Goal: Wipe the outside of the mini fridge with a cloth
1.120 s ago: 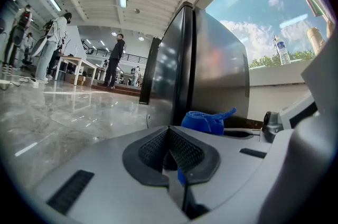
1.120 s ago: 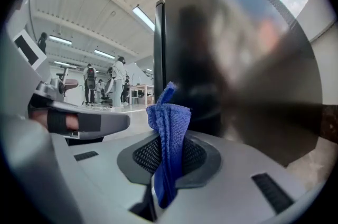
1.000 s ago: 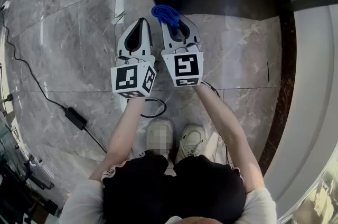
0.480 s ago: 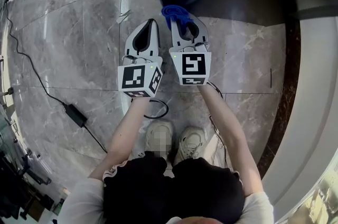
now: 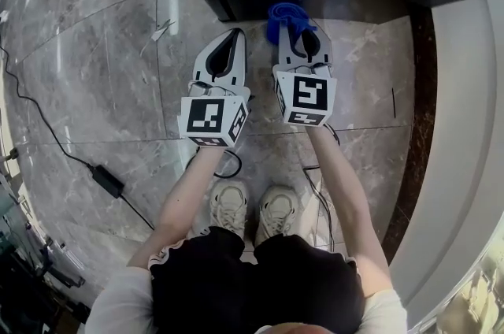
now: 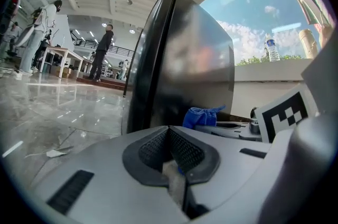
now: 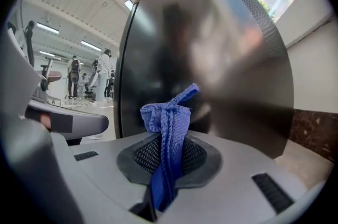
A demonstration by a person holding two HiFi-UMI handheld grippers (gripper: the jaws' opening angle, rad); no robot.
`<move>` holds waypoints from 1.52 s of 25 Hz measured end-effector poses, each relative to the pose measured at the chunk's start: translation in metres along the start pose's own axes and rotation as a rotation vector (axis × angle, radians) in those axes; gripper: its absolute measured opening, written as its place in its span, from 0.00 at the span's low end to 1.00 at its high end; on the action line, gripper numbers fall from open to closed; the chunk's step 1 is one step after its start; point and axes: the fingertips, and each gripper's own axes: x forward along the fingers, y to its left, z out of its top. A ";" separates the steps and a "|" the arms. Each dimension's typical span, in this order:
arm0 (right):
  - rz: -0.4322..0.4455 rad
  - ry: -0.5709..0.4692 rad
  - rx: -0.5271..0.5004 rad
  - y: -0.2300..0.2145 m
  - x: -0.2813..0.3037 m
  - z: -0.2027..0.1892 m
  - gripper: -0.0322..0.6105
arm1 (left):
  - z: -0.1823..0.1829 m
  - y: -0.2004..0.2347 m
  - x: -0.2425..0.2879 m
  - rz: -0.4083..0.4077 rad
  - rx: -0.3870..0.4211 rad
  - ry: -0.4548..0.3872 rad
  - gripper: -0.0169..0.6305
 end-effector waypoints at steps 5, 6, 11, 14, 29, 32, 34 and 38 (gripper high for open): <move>-0.126 0.005 -0.025 -0.060 -0.018 -0.005 0.15 | -0.001 -0.028 0.019 -0.072 0.000 -0.001 0.03; -0.148 0.006 -0.023 -0.071 -0.021 -0.005 0.15 | -0.001 -0.030 0.021 -0.077 0.005 -0.001 0.03; -0.248 0.012 0.000 -0.119 -0.033 -0.009 0.15 | -0.007 -0.037 0.028 -0.089 0.006 0.012 0.03; -0.309 0.016 0.021 -0.146 -0.040 -0.012 0.15 | -0.011 -0.039 0.029 -0.093 0.008 0.021 0.03; -0.481 0.026 0.057 -0.214 -0.059 -0.024 0.15 | -0.020 -0.035 0.027 -0.083 0.008 0.041 0.03; -0.508 0.031 0.058 -0.225 -0.062 -0.026 0.15 | -0.020 -0.037 0.028 -0.085 0.014 0.042 0.03; -0.531 0.034 0.057 -0.233 -0.066 -0.025 0.15 | -0.021 -0.035 0.028 -0.081 0.015 0.043 0.03; -0.568 0.048 0.063 -0.247 -0.071 -0.026 0.15 | -0.021 -0.035 0.029 -0.077 0.012 0.045 0.03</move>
